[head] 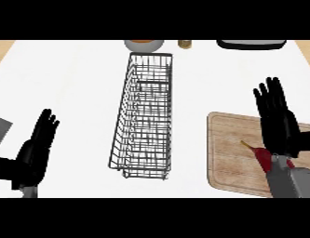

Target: Pick the pear from the cutting board and place it in the tiered basket

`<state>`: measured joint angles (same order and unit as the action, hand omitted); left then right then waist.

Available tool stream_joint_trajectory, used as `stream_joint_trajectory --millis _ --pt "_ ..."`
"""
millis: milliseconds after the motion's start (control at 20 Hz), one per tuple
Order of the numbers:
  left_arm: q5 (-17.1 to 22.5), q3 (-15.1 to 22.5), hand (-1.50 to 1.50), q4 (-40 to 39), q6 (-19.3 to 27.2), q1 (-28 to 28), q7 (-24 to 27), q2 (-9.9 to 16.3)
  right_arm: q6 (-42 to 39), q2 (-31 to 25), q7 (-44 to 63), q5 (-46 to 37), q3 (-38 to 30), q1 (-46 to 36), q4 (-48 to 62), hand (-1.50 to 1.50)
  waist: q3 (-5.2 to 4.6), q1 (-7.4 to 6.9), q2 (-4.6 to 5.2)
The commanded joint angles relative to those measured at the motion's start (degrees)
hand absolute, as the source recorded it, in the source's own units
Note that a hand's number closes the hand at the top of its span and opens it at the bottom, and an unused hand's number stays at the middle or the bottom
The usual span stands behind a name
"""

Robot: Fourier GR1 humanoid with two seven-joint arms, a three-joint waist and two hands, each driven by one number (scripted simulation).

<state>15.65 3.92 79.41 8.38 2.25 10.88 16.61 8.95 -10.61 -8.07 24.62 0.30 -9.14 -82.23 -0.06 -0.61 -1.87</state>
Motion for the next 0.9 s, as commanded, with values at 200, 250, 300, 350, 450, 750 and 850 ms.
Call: stream_joint_trajectory --millis 200,250,300,350,450,750,850 --pt "-1.1 0.6 0.0 1.1 -1.6 -3.9 -6.1 4.0 -29.4 -5.4 4.8 10.0 11.0 -4.9 -11.4 1.5 0.34 0.48 1.03" --pt "-1.6 1.5 0.0 1.1 -2.3 -3.9 -6.5 4.4 -33.9 -6.0 5.0 11.7 13.1 -5.3 -13.4 1.5 0.41 0.49 0.84" --pt "-1.4 2.1 0.0 0.7 -2.2 -3.0 -6.4 3.2 -21.7 -21.5 5.9 -11.9 8.9 -4.5 -7.7 1.5 -0.92 2.96 0.95" --pt "-0.9 2.8 0.0 2.5 -2.7 -3.2 -9.4 3.6 -19.3 -18.7 9.1 -8.3 8.5 0.7 -4.2 1.5 -0.01 2.19 1.66" --pt "0.4 2.0 0.0 2.5 -3.8 -5.8 -12.8 4.3 -21.0 -14.6 11.0 -0.8 7.4 4.0 -2.1 -1.5 0.1 1.33 1.92" --pt "-0.1 2.6 0.0 8.1 -2.7 -7.5 -20.3 3.7 -33.7 -23.8 0.5 -2.9 0.2 0.5 -2.1 -1.5 0.12 0.49 1.93" --pt "0.5 1.2 0.0 9.0 -4.5 -4.7 -19.0 5.9 -33.5 -28.0 0.5 -7.1 0.0 1.7 -5.3 -1.5 0.07 0.46 1.78"
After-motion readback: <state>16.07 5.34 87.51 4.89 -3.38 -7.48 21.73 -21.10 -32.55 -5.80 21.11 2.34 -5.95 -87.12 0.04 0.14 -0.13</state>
